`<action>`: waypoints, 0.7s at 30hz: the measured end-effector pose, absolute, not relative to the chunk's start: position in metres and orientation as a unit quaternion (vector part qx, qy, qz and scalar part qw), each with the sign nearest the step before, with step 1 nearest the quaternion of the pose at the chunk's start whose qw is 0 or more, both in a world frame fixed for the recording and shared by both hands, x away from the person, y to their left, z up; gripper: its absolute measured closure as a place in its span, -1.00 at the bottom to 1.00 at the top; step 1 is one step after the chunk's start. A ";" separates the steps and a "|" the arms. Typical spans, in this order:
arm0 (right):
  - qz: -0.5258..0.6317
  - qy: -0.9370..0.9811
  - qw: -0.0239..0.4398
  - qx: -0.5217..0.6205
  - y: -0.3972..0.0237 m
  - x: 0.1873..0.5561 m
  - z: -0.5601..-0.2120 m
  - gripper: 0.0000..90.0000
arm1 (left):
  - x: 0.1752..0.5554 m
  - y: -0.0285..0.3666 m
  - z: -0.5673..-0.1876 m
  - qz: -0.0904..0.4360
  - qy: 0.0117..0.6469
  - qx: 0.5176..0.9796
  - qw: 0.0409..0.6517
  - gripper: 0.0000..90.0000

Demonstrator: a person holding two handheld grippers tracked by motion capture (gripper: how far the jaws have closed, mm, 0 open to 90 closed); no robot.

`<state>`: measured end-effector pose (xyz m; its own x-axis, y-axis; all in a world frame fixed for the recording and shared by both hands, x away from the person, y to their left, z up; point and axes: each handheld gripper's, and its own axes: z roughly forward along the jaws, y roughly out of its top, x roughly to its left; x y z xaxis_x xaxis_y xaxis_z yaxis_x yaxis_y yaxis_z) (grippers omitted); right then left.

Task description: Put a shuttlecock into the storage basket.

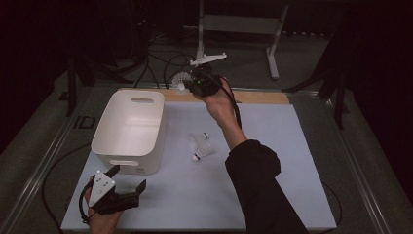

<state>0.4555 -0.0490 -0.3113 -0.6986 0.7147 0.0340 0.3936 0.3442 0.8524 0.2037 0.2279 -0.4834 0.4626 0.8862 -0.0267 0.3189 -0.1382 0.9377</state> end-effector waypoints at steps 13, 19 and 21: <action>0.465 0.804 0.166 0.332 -0.035 0.450 -0.307 0.90 | 0.204 0.228 -0.483 0.287 0.431 0.698 0.494 -0.99; 0.468 0.806 0.161 0.326 -0.028 0.449 -0.307 0.90 | 0.204 0.228 -0.483 0.288 0.432 0.698 0.494 -0.99; 0.468 0.806 0.160 0.324 -0.026 0.449 -0.306 0.90 | 0.204 0.228 -0.483 0.288 0.431 0.698 0.494 -0.99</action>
